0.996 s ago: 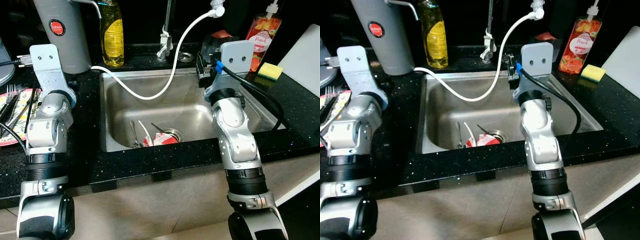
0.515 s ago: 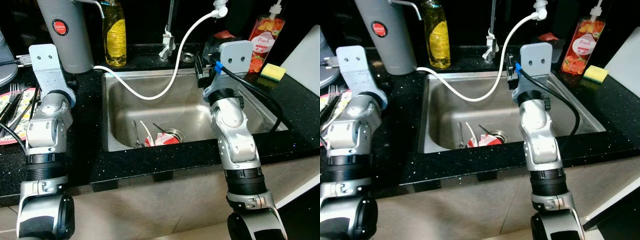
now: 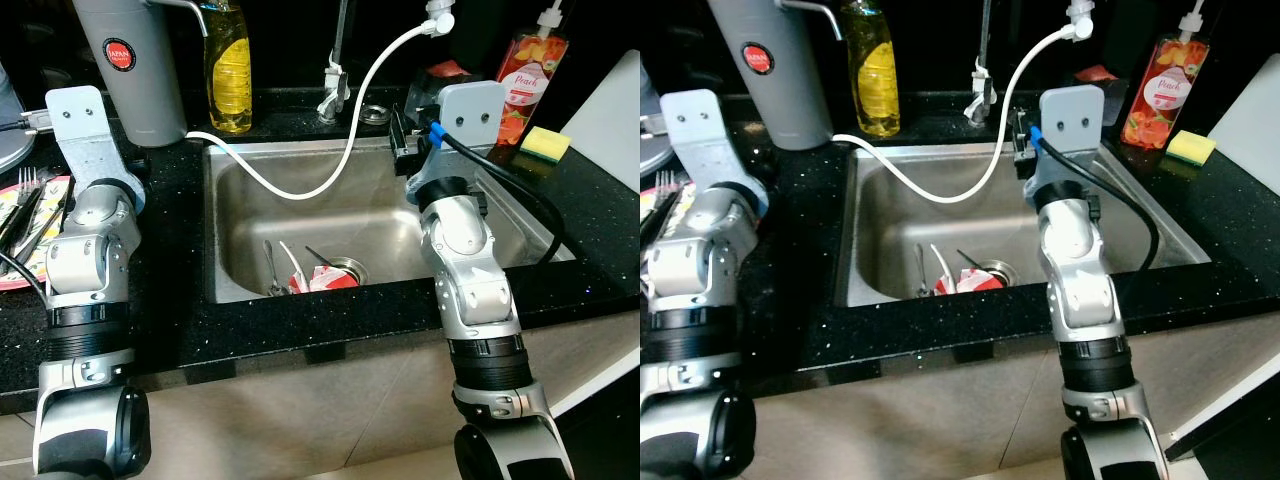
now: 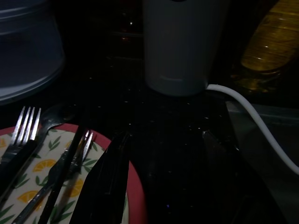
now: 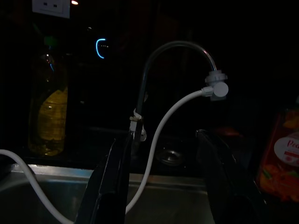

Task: Kitchen organization

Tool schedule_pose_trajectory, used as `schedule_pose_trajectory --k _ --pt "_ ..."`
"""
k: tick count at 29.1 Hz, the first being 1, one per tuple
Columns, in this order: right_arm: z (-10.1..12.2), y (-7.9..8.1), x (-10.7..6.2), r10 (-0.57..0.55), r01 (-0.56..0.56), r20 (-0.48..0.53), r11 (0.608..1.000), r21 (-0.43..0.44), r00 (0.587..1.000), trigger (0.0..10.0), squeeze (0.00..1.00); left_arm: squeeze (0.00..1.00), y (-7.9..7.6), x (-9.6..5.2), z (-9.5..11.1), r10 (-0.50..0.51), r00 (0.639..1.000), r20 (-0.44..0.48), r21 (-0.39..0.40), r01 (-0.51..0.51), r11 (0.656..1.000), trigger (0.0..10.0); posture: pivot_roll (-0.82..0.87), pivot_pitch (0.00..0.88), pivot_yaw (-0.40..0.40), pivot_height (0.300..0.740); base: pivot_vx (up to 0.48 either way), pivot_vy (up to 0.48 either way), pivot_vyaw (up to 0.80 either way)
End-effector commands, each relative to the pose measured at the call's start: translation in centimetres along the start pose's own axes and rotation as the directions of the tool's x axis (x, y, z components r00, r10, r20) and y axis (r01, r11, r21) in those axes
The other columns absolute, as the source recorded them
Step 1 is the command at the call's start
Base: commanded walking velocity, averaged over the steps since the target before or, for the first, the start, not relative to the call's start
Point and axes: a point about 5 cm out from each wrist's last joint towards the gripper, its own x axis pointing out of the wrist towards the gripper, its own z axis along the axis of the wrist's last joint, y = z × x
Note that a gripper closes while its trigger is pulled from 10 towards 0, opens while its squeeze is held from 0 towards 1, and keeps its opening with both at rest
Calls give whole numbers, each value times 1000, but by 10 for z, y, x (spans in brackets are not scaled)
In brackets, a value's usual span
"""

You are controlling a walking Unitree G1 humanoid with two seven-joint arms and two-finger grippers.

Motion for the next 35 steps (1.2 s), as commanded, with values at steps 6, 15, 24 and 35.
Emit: schedule_pose_trajectory --k 6,15,24,35 --pt "-2 -1 0 1 -1 -3 1000 -4 1000 10000 0 0 3 -1 -12 21 999 -35 19 -20 1000 10000 80 0 -50 740 0 0 0" --pt "-1 3 3 20 -20 0 1000 3 1000 10000 0 0 4 -3 -8 25 1000 -15 16 -25 1000 10000 95 0 -66 740 0 0 0" --pt "-2 1 1 11 -11 -7 1000 2 1000 10000 0 0 8 -5 -11 45 998 -31 5 -45 999 10000 87 0 -55 740 0 0 0" --pt "-1 0 2 8 -8 -2 1000 -1 1000 10000 0 0 -2 -5 21 -28 981 194 201 -12 979 10000 84 0 -56 740 0 0 0"
